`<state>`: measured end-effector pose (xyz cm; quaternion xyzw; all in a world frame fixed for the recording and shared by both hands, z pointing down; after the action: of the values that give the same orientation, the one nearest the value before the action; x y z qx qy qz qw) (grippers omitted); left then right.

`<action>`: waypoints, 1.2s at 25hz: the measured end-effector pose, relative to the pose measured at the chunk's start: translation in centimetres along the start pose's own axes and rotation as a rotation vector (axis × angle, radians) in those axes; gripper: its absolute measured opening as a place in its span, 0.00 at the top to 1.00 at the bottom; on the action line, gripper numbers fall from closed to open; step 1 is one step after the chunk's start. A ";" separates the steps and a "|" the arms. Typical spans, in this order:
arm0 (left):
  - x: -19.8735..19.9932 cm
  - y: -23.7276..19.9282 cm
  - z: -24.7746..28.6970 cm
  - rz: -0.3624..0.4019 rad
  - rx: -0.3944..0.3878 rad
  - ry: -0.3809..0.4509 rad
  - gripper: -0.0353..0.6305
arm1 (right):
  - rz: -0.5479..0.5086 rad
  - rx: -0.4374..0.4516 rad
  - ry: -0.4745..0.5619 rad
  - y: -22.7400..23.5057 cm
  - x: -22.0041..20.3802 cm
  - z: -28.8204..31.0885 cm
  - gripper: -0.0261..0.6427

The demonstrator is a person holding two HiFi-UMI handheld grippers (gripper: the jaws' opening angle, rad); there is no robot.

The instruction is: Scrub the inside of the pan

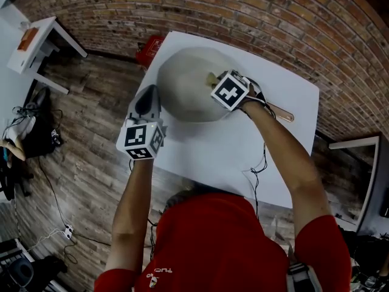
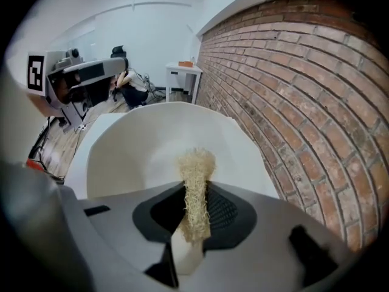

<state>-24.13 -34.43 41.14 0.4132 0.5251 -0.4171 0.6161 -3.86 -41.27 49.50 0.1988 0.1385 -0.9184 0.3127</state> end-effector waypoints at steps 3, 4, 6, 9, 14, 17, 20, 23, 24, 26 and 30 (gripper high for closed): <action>0.8 0.3 -0.4 0.009 -0.002 0.015 0.93 | 0.021 0.010 0.114 -0.7 1.4 -1.8 0.83; 1.2 0.5 -0.5 0.012 -0.002 0.023 0.93 | 0.032 0.014 0.159 -0.9 1.8 -2.6 0.83; 2.1 0.6 -0.9 0.020 -0.001 0.041 0.93 | 0.053 0.013 0.277 -1.2 2.7 -4.4 0.83; 3.9 0.9 -1.5 0.026 -0.004 0.078 0.93 | 0.083 0.022 0.461 -1.9 4.3 -7.6 0.83; 7.3 2.0 -2.8 0.020 -0.036 0.134 0.93 | 0.132 0.073 0.743 -3.9 6.5 -13.7 0.83; 9.2 2.9 -3.8 0.012 -0.050 0.176 0.93 | 0.151 0.109 0.891 -5.5 6.9 -17.0 0.83; 10.8 3.7 -4.8 0.012 -0.059 0.214 0.93 | 0.165 0.131 1.003 -6.8 6.8 -19.3 0.83; 11.7 4.6 -5.8 0.008 -0.072 0.241 0.93 | 0.207 0.148 1.075 -7.8 6.2 -20.5 0.83; 11.8 5.0 -6.0 0.008 -0.079 0.246 0.93 | 0.223 0.154 1.091 -8.1 6.0 -20.7 0.83; 11.9 5.6 -6.4 0.015 -0.091 0.250 0.93 | 0.250 0.164 1.112 -8.6 5.6 -20.9 0.83; 11.8 6.5 -6.6 0.015 -0.103 0.249 0.93 | 0.247 0.164 1.125 -9.5 5.0 -20.7 0.83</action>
<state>-18.82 -27.12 29.24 0.4334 0.6153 -0.3303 0.5697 -7.67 -28.77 30.19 0.6945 0.1876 -0.6360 0.2792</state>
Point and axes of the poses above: the fingertips, and each gripper's own axes: z forward along the fingers, y to its right, x out of its top, the point moved 4 cm from there along -z, backward along the fingers, and after that the axes turned 8 degrees about z, right-handed, at the moved point
